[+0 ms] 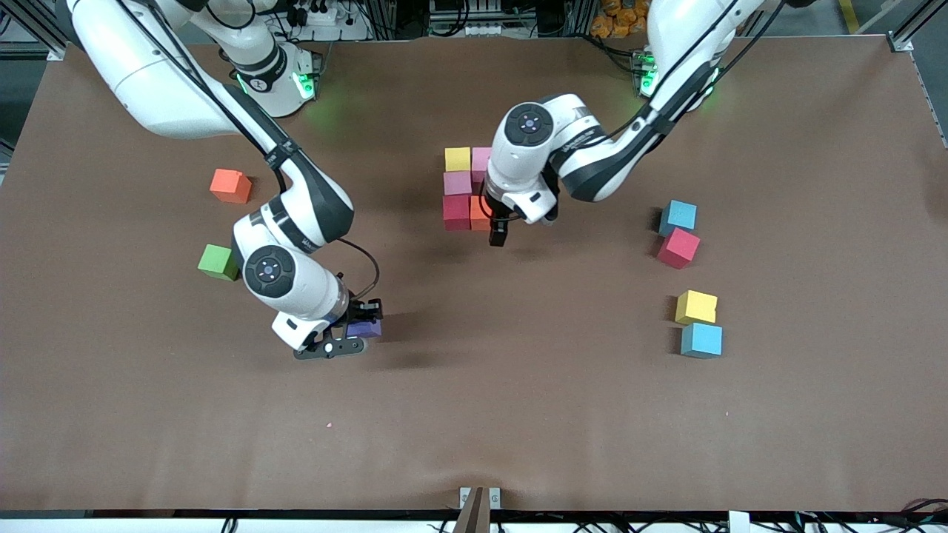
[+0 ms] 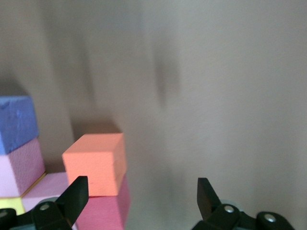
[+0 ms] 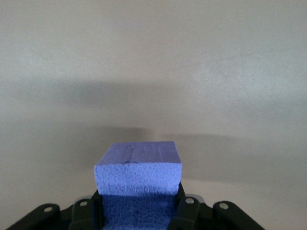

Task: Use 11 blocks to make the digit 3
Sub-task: 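Carry the purple cube with the right gripper while the left gripper reaches pink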

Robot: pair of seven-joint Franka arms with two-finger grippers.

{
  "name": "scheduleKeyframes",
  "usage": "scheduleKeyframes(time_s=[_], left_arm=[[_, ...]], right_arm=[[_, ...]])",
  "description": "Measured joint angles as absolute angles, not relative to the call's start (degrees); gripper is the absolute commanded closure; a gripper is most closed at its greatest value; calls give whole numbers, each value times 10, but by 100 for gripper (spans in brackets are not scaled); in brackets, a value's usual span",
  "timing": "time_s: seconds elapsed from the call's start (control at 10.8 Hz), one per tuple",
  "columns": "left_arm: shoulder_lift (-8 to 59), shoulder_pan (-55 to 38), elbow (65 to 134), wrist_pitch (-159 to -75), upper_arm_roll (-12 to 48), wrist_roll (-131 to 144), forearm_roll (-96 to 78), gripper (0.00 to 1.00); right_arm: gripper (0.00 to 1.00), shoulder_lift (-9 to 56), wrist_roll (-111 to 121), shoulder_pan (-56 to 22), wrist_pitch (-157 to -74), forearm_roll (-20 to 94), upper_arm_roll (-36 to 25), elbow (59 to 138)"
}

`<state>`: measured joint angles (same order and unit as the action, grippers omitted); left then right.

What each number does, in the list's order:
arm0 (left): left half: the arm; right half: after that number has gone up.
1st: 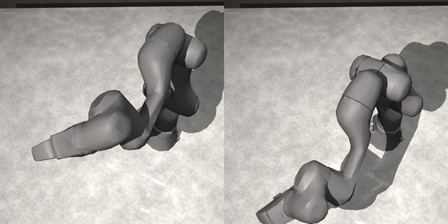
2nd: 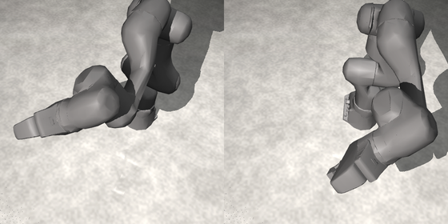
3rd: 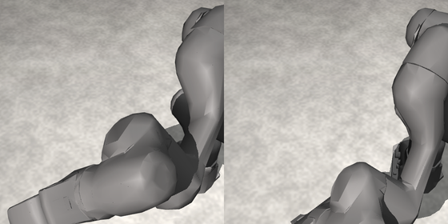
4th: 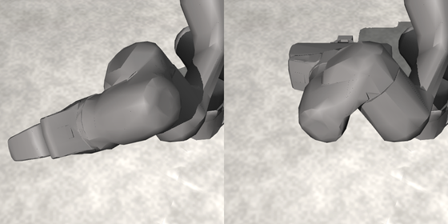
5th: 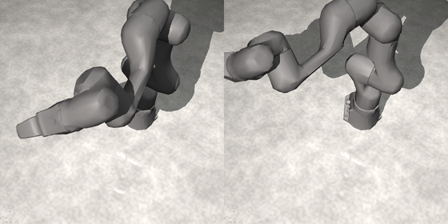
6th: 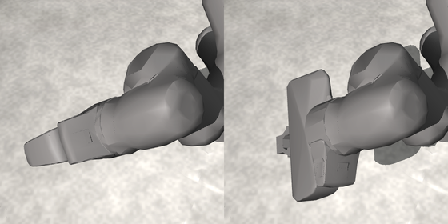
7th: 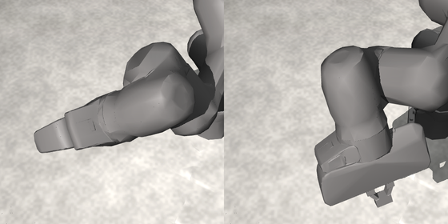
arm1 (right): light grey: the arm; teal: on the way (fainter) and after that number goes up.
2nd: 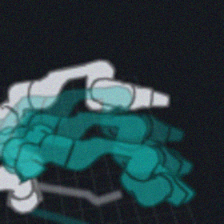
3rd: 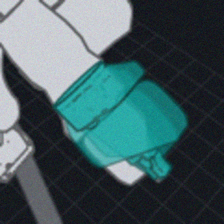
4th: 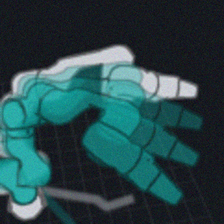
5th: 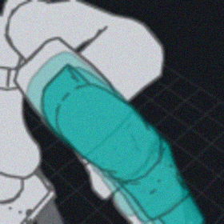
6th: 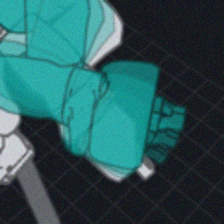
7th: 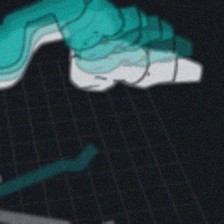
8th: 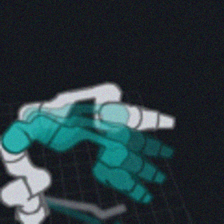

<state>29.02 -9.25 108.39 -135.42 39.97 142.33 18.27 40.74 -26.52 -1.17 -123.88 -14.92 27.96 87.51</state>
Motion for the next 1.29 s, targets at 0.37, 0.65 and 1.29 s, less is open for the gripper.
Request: scheduleKeyframes(time_s=[0.37, 0.65, 1.29], left_arm=[[242, -17, 1061, -1287, 398, 1218, 126, 0], [232, 31, 1029, -1227, 386, 1060, 114, 0], [205, 39, 976, -1100, 286, 674, 76, 0]], right_arm=[[73, 408, -391, -83, -1239, -149, 280, 878], [74, 416, -460, -119, -1269, -148, 279, 891], [73, 437, -558, -187, -1312, -148, 283, 944]])
